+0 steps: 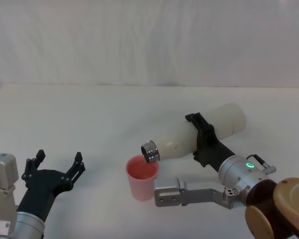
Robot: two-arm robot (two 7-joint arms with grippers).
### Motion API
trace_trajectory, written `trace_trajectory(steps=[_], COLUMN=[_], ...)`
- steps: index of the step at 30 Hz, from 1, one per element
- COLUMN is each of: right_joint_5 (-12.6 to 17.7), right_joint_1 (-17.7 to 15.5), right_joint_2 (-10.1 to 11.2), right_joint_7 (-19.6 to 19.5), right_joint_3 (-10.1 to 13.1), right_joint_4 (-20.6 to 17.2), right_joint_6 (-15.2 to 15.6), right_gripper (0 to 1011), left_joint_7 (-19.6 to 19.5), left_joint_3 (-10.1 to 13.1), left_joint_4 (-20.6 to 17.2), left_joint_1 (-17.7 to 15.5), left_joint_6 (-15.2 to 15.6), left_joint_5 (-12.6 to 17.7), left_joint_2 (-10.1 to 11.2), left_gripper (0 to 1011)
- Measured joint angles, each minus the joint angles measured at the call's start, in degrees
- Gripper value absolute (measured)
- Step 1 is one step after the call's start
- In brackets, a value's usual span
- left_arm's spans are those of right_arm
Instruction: Grasp the thermos with one hand and pour water into the cup lid.
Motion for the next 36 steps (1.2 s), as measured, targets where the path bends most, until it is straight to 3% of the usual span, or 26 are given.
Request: trace_trajectory(steps=[13,26,29,31,32,34,35,36], right_joint_5=[1.4,7.5,9.6,12.9,12.9,17.3,17.3,19.4], right_joint_1=[-0.9,-5.4,-6.9,-8.6,-8.6,-10.3,-10.3,-11.1], right_joint_2=[0.1,0.4,0.4,0.0,0.0,-0.7,-0.7,-1.2], right_joint_7=[-0.6,-2.3,-3.1,-3.9,-3.9,-4.7,-4.7,-5.1], right_joint_3=[1.1,5.2,6.7,8.8,8.8,11.3,11.3,12.6], right_joint_4=[-0.9,-5.1,-6.5,-7.8,-7.8,-8.4,-8.4,-8.4], right_joint_6=[-0.1,-0.7,-1.0,-1.8,-1.8,-2.8,-2.8,-3.4], right_gripper=[960,960,960,960,960,960,960,960], left_joint_7=[0.0,0.0,0.0,0.0,0.0,0.0,0.0,0.0], left_joint_3=[0.0,0.0,0.0,0.0,0.0,0.0,0.0,0.0], left_joint_4=[0.0,0.0,0.0,0.0,0.0,0.0,0.0,0.0], left_joint_1=[0.0,0.0,0.0,0.0,0.0,0.0,0.0,0.0], left_joint_6=[0.0,0.0,0.0,0.0,0.0,0.0,0.0,0.0], left_joint_5=[0.0,0.0,0.0,0.0,0.0,0.0,0.0,0.0], left_joint_2=[0.0,0.0,0.0,0.0,0.0,0.0,0.0,0.0], left_gripper=[1001,1001,1001,1001,1001,1001,1001,1001])
